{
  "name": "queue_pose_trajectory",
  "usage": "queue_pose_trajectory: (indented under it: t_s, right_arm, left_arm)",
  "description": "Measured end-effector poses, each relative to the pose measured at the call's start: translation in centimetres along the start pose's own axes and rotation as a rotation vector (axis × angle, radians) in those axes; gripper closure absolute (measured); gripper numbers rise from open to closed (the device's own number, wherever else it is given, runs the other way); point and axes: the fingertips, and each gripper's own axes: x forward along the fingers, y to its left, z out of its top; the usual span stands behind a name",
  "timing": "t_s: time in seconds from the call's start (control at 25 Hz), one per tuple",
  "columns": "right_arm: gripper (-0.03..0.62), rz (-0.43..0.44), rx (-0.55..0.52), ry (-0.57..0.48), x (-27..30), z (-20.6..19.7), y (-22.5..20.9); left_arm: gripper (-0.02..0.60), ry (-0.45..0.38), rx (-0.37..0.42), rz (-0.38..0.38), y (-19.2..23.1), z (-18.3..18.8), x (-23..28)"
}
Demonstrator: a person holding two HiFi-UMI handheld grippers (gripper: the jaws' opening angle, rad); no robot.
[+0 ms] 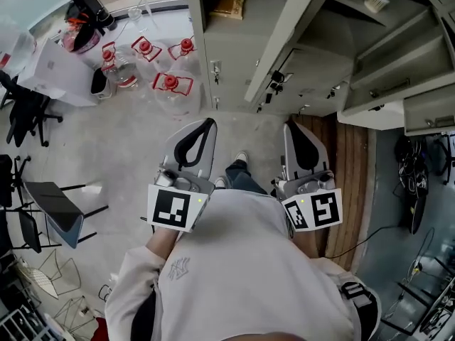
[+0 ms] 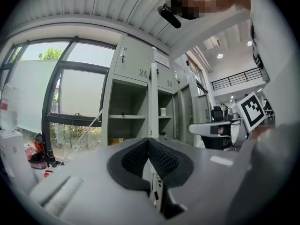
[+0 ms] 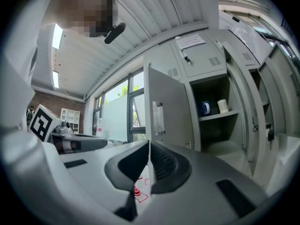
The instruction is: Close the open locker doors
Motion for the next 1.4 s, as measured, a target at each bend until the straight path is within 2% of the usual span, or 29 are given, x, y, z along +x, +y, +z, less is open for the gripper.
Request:
queue_pose_trajectory:
  t_s: [0.16,0.4,0.48,0.72,1.0,1.4]
  right_arm:
    - [0.580,0.107,0.005,-0.042,3.3,2.1,-1.8]
    - [0.565,0.351,0.104,-0.105,6.8,5.0,-3.1]
    - [0.510,0.419,0.094,-0.110,7.4,5.4,-3.2]
    - [0.498,0.574,0.046,-0.114,8.3,6.0,-1.8]
    - [0.497,0.606,0.018,-0.102,9.7,5.7,-0.7]
    - [0.497,0.564,-0.006,-0.082,14.5,5.8,1.9]
  left_arm:
    - [0.574,-0.063,0.033,0.064,2.1,2.3,3.2]
    - [0.574,-0.082,0.036,0.152,3.3,3.5,6.5]
    - [0.574,-0.087,0.045,0.169,3.3,3.3,6.9]
    - [0.574,-0.079,0.051,0.200,3.5,3.0,7.8]
    - [0.574,-0.078,0.047,0.203,4.9,2.9,8.0]
    - [0.574,-0.085,0.052,0.164,10.3,4.6,8.0]
